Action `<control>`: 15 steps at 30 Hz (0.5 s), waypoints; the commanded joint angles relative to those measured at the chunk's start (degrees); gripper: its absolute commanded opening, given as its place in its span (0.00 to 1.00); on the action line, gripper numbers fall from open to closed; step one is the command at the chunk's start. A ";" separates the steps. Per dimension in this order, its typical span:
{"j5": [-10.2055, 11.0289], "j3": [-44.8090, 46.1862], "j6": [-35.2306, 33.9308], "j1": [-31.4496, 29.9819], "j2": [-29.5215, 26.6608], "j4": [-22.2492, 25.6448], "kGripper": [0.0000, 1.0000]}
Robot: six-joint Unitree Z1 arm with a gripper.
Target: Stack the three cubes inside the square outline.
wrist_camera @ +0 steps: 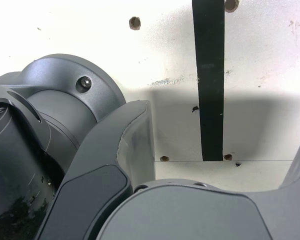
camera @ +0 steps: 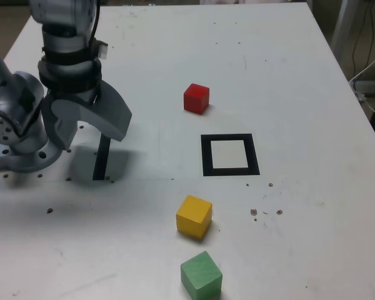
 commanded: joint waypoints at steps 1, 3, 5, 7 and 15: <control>-0.07 -0.17 -0.09 -0.07 -0.08 -0.02 0.99; -0.07 -0.15 -0.09 -0.07 -0.09 0.02 0.99; -0.07 -0.14 -0.09 -0.07 -0.09 0.05 0.99; -0.07 -0.12 -0.11 -0.07 -0.09 0.07 0.99; 0.64 -0.39 -0.14 -0.07 0.29 0.26 0.99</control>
